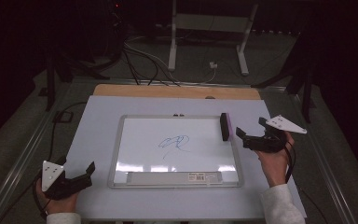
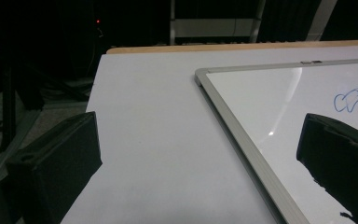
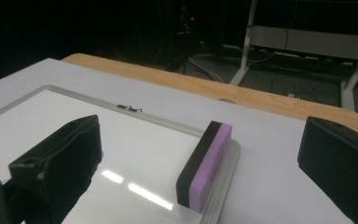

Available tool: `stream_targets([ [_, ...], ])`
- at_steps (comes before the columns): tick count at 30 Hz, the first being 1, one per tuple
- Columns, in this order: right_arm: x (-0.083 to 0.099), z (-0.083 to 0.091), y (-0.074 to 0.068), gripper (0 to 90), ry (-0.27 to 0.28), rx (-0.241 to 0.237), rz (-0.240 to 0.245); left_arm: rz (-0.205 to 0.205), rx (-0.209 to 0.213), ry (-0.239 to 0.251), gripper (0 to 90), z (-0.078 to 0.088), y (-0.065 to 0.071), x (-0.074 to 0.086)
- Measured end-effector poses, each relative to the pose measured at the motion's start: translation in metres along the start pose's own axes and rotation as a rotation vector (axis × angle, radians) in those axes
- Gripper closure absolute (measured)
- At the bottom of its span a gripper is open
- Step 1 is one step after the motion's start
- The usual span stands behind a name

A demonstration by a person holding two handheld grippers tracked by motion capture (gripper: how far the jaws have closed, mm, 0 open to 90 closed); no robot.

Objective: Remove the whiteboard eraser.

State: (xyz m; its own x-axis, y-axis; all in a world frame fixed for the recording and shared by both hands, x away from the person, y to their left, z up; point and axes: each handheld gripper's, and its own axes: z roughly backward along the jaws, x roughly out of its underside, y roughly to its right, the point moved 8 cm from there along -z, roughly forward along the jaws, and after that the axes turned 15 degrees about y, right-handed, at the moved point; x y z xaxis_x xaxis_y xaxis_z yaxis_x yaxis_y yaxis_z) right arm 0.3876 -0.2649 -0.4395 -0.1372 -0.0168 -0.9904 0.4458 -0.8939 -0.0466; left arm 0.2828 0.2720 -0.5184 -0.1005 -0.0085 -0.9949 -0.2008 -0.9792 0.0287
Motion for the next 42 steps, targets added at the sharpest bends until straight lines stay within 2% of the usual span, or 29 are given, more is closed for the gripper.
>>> stream_targets([
  [5,-0.001,-0.012,0.004,0.2,-0.018,0.004,0.018,-0.005,0.003,-0.005,0.5,0.000,0.000,0.001],
  [15,0.005,-0.036,0.012,0.7,-0.057,0.018,0.020,-0.004,0.003,-0.005,0.5,-0.001,0.000,0.001],
  [16,0.009,-0.039,0.014,2.5,-0.089,0.027,0.010,-0.003,0.003,-0.005,0.4,-0.001,0.000,0.001],
  [19,0.013,-0.043,0.016,2.6,-0.109,0.033,-0.011,-0.002,0.004,-0.008,0.5,-0.001,0.000,0.002],
  [27,0.020,-0.056,0.025,2.7,-0.146,0.050,-0.030,-0.002,0.005,-0.009,0.5,-0.001,0.001,0.002],
  [32,0.031,-0.063,0.030,6.5,-0.187,0.049,-0.068,-0.003,0.005,-0.008,0.4,-0.001,0.001,0.002],
  [37,0.042,-0.069,0.032,8.1,-0.226,0.046,-0.087,-0.004,0.006,-0.009,0.5,-0.001,0.000,0.002],
  [42,0.049,-0.072,0.035,15.4,-0.247,0.053,-0.118,-0.006,0.008,-0.012,0.4,-0.001,0.001,0.003],
])
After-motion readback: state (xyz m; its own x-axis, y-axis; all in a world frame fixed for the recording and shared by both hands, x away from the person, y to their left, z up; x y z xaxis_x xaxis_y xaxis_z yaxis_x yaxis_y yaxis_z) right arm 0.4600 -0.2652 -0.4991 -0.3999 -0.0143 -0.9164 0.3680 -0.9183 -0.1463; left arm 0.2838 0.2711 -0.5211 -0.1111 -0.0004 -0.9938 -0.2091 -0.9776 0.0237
